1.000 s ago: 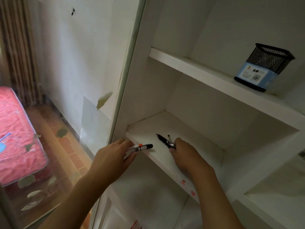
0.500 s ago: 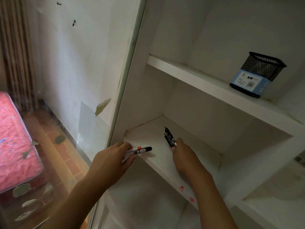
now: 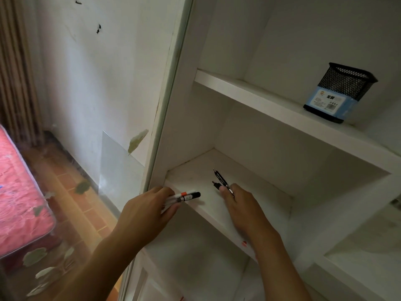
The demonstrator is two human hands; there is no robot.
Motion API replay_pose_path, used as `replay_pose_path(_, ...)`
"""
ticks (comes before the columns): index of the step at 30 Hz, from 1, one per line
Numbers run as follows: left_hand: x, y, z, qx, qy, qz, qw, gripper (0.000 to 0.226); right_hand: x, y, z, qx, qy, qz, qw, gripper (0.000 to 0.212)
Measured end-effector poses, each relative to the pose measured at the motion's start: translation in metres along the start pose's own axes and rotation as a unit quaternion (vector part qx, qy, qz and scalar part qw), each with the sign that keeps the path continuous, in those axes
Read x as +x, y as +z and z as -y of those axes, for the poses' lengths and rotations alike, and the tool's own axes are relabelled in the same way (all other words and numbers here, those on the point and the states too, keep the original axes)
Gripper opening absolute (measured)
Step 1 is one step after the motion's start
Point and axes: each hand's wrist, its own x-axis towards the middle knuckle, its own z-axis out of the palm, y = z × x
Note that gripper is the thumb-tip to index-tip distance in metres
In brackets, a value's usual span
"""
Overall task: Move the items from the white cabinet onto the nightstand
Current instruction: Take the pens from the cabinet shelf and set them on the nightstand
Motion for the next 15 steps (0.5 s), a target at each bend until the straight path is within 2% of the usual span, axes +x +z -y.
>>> replay_pose_path(9, -0.015, -0.010, 0.005, 0.028, 0.018, 0.004, 0.999, 0.024, -0.028, -0.001, 0.007, -0.098, -0.007, -0.015, 0.995, 0.055)
replay_pose_path(15, -0.048, -0.026, -0.006, 0.042, 0.002, -0.032, 0.999, 0.020, -0.055, -0.002, 0.009, -0.110, -0.068, -0.002, 0.992, 0.047)
